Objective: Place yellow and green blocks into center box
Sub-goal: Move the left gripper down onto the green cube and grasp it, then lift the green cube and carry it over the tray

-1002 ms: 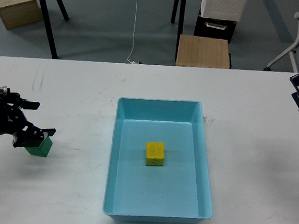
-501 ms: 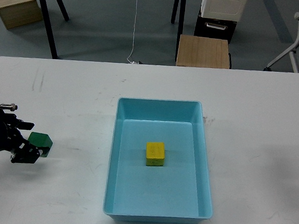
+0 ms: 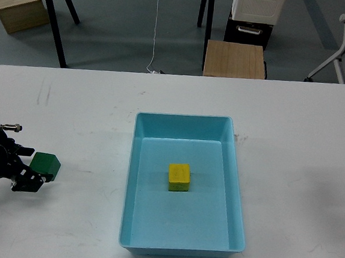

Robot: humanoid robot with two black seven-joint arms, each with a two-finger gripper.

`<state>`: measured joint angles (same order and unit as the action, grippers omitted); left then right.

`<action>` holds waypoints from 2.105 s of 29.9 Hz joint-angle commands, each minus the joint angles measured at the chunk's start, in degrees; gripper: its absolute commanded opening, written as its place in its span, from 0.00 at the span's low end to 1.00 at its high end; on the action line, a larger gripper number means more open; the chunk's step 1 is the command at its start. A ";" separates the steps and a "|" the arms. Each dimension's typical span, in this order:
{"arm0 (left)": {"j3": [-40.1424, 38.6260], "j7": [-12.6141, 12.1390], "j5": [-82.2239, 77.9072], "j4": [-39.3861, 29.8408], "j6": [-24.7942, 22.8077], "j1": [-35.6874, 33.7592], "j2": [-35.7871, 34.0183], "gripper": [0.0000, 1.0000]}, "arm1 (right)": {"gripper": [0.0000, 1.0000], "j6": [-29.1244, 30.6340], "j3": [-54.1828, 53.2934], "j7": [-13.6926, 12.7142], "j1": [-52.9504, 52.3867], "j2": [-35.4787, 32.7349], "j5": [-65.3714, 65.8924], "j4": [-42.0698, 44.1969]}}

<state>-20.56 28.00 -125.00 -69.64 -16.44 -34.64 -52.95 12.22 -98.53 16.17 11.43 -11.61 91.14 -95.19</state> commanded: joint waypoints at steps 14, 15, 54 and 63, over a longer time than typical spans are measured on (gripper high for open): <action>0.43 0.00 0.00 3.19 0.53 -1.04 4.78 0.86 | 0.96 -0.36 0.00 0.00 0.09 0.00 0.00 0.00; 0.43 0.00 0.00 3.28 0.53 -1.04 4.78 0.80 | 0.96 -0.36 0.00 0.00 0.09 0.00 0.00 0.00; 0.25 0.00 0.29 -18.25 -11.56 -31.80 6.95 0.14 | 0.96 -2.20 -1.49 0.00 3.69 -2.28 0.18 4.66; 2.62 0.00 0.00 -14.40 -11.56 -32.95 23.66 0.15 | 0.97 -5.54 -1.75 0.44 5.53 -3.86 0.09 8.26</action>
<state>-19.65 28.00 -124.99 -86.55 -28.00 -67.56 -34.06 8.22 -100.14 16.38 16.52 -15.27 91.29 -87.95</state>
